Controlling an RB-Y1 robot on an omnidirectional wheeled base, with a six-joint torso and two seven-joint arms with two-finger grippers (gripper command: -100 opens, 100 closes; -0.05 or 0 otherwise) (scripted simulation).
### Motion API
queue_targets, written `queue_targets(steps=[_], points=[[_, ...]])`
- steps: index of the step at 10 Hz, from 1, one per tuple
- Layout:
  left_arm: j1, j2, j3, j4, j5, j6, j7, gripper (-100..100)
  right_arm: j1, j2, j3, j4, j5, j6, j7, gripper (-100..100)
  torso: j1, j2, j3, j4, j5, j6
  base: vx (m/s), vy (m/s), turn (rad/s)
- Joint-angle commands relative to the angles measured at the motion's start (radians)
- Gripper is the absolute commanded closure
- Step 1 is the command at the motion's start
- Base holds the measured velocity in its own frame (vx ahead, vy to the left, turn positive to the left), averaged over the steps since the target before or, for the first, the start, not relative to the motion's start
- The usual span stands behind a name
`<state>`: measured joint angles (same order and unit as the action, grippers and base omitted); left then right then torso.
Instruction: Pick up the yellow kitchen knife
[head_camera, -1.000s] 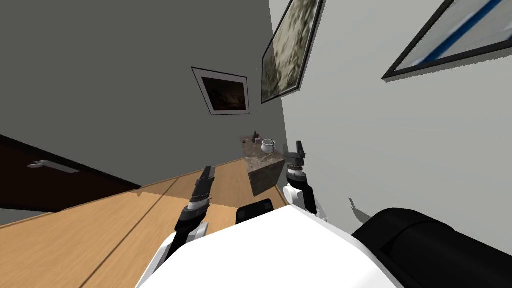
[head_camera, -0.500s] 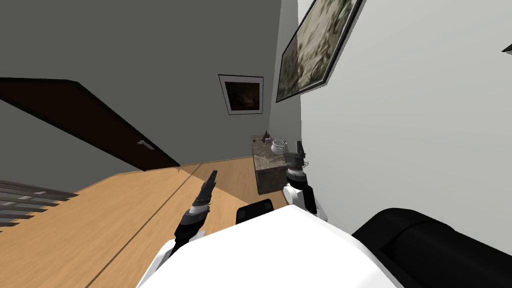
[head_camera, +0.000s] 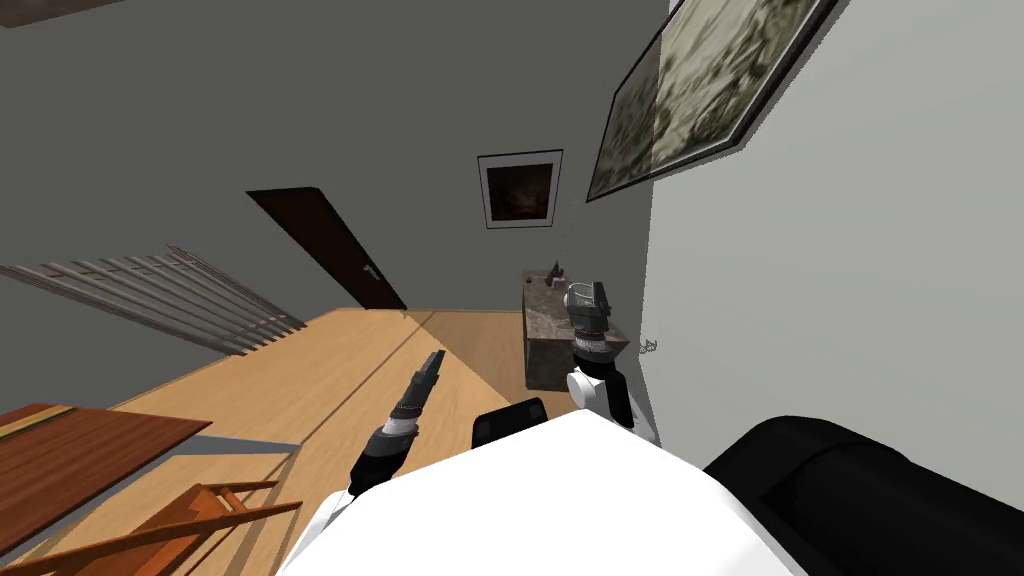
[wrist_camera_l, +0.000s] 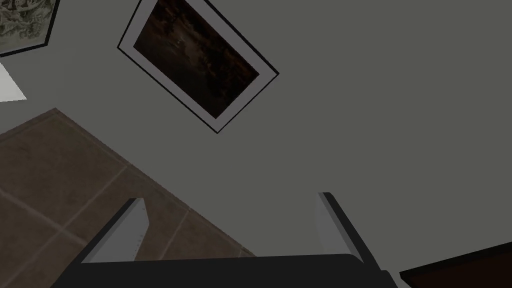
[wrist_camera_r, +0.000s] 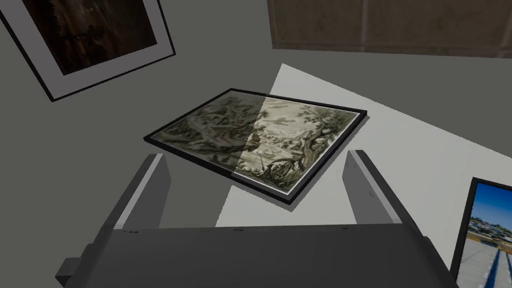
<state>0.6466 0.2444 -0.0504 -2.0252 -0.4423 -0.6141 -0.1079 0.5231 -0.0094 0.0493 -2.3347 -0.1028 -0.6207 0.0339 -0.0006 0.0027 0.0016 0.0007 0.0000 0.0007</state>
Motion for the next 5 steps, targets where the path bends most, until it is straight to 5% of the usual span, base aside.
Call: queue_targets(steps=[1,5], points=[[0.011,0.006,0.000,0.014,-0.041,0.000,-0.017,-100,0.000,0.000,0.000,0.000,0.000,0.000,0.000,0,0.000,0.000,0.000,0.000,0.000,0.000,-0.045,0.020,0.411],[0.057,0.036,0.008,0.086,-0.152,-0.001,-0.079,-100,0.000,0.000,0.000,0.000,0.000,0.000,0.000,0,-0.001,0.000,0.000,0.000,0.000,0.001,-0.040,0.020,0.432]])
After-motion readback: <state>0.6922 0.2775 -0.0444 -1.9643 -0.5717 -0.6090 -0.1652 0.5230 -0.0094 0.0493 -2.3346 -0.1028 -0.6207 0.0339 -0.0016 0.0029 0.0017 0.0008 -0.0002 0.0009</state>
